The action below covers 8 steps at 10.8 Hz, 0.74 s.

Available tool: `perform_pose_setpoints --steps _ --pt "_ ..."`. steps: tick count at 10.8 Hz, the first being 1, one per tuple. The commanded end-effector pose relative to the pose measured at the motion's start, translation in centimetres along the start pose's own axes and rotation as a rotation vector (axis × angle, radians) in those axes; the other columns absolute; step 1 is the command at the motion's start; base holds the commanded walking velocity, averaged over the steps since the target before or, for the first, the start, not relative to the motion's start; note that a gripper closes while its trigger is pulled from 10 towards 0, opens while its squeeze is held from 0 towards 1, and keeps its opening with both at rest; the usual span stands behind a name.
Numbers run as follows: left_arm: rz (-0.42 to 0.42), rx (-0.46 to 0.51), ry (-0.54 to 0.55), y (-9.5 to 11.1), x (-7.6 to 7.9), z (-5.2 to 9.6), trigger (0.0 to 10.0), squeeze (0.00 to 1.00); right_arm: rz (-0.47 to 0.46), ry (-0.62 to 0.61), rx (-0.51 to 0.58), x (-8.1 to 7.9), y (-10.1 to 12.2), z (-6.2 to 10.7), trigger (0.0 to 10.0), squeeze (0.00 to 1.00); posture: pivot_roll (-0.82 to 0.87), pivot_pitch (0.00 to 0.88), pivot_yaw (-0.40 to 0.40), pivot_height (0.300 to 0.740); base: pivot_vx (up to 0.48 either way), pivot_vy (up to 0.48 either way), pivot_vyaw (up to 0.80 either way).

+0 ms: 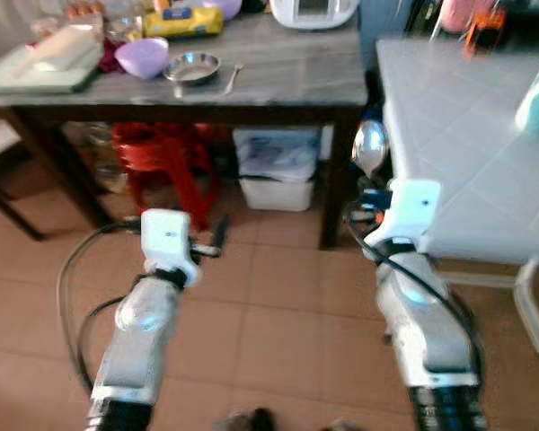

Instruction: Setting the table

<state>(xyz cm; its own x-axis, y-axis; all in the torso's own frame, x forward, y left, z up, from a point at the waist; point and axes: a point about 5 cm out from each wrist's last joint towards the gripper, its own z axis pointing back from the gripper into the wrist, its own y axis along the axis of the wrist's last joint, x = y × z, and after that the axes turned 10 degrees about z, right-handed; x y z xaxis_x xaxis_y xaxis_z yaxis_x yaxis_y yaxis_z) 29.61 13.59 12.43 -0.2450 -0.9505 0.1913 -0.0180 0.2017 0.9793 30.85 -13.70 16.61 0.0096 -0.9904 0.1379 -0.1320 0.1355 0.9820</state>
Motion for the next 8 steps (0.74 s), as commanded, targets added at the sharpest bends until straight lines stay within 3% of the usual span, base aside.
perform_pose_setpoints --steps 1,8 --pt "-0.019 0.006 0.016 0.39 -0.61 0.04 10.0 0.0 -0.014 -0.004 0.03 -0.17 0.68 -0.05 10.0 0.0 -0.01 0.123 0.089 0.74 0.0 0.409 0.0" --pt "-0.021 0.008 0.018 0.47 -0.46 -0.09 10.0 0.0 -0.009 -0.007 0.034 -0.11 0.67 -0.1 10.0 0.0 -0.01 0.123 0.089 0.74 0.0 0.406 0.0"
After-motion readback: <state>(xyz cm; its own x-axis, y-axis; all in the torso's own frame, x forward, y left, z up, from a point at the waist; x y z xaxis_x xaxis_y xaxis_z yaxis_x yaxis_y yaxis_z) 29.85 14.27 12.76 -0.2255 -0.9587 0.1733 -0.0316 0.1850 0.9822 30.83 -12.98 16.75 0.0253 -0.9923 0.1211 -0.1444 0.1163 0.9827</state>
